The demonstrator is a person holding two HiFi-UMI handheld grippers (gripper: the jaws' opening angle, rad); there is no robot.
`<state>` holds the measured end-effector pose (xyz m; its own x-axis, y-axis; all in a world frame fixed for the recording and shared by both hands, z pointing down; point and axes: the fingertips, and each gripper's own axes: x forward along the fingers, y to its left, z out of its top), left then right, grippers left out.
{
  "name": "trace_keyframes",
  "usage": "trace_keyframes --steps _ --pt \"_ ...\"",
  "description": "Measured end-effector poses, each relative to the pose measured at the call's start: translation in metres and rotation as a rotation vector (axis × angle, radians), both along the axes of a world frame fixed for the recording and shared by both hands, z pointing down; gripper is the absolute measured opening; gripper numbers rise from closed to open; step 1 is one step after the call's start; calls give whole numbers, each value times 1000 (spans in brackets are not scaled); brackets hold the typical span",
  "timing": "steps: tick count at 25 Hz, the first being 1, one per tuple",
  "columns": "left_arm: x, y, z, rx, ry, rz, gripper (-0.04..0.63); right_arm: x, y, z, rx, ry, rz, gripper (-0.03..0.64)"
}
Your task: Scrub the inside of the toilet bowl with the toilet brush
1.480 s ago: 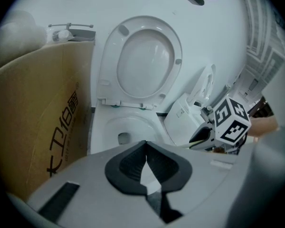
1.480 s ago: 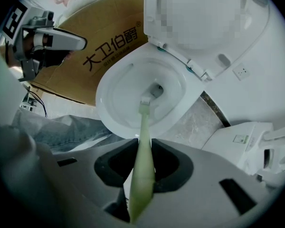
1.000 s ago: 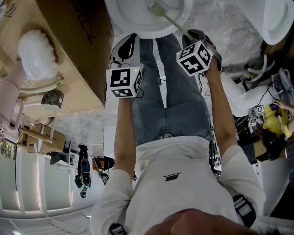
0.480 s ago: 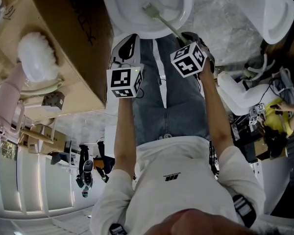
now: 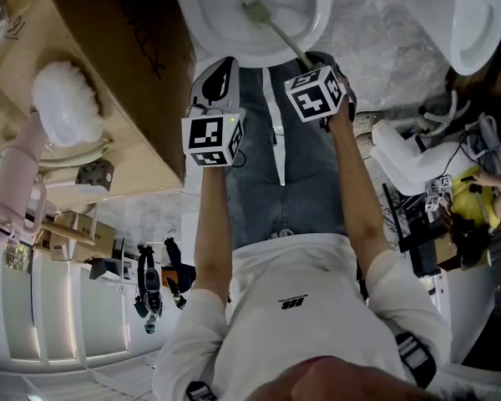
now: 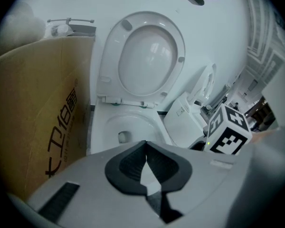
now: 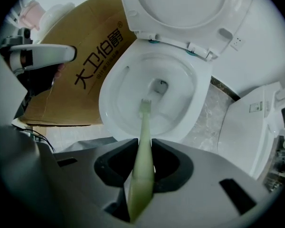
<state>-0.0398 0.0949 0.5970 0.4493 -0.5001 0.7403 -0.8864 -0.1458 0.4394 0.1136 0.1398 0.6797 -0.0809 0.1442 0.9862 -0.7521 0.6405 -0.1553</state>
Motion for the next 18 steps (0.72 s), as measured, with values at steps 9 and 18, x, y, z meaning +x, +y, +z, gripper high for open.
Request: trace_keyframes --steps 9,18 --pt "-3 -9 8 -9 -5 38 11 -9 -16 18 8 11 69 81" --pt "-4 -17 13 -17 2 57 11 -17 -33 35 14 18 126 81"
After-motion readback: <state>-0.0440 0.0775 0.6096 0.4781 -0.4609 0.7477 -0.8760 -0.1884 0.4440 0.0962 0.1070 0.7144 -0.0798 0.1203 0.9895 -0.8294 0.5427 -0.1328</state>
